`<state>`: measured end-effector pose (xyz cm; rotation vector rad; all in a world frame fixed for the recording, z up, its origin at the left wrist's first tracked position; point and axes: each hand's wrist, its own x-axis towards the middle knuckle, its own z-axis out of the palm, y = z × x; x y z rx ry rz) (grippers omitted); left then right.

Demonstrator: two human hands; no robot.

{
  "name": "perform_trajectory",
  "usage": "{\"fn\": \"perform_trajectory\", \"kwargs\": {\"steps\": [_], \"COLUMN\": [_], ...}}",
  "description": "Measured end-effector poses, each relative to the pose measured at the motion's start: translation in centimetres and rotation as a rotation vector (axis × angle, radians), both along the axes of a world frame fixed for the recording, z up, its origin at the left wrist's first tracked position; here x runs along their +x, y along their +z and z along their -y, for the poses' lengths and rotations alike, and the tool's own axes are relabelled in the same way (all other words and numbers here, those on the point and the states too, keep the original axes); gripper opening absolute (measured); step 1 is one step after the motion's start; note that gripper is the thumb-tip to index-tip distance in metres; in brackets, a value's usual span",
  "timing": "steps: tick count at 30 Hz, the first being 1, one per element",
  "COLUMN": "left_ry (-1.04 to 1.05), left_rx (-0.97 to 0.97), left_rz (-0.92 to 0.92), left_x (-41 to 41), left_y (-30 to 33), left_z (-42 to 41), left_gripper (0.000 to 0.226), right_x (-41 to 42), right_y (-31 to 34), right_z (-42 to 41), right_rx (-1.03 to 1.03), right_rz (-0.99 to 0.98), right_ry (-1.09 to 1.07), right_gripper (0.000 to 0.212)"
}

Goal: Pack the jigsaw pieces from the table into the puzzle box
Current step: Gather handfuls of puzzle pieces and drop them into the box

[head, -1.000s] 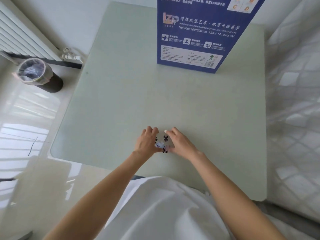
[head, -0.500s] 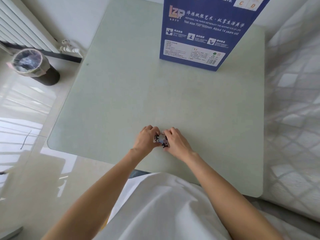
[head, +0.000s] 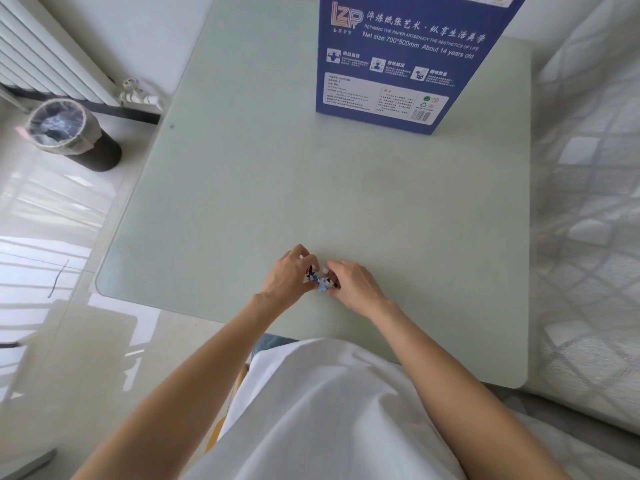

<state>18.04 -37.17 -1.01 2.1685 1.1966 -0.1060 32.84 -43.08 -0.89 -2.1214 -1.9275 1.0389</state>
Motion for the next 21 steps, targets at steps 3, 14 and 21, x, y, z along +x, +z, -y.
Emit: {"fn": "perform_trajectory", "kwargs": {"steps": [3, 14, 21], "left_ry": [0.014, -0.16, -0.19], "left_rx": [0.013, 0.128, 0.13], "left_rz": [0.011, 0.016, 0.089], "left_x": [-0.1, -0.9, -1.5], "left_y": [0.0, -0.3, -0.6], "left_z": [0.0, -0.5, -0.7], "left_gripper": [0.026, 0.011, 0.015], "right_x": [0.3, 3.7, 1.6], "right_y": [-0.1, 0.3, -0.1], "right_z": [0.0, 3.7, 4.6], "right_rx": [0.055, 0.102, 0.022], "right_rz": [0.002, 0.041, 0.131], "right_ry": [-0.008, -0.246, -0.154], "right_gripper": [0.029, 0.028, 0.03]}}
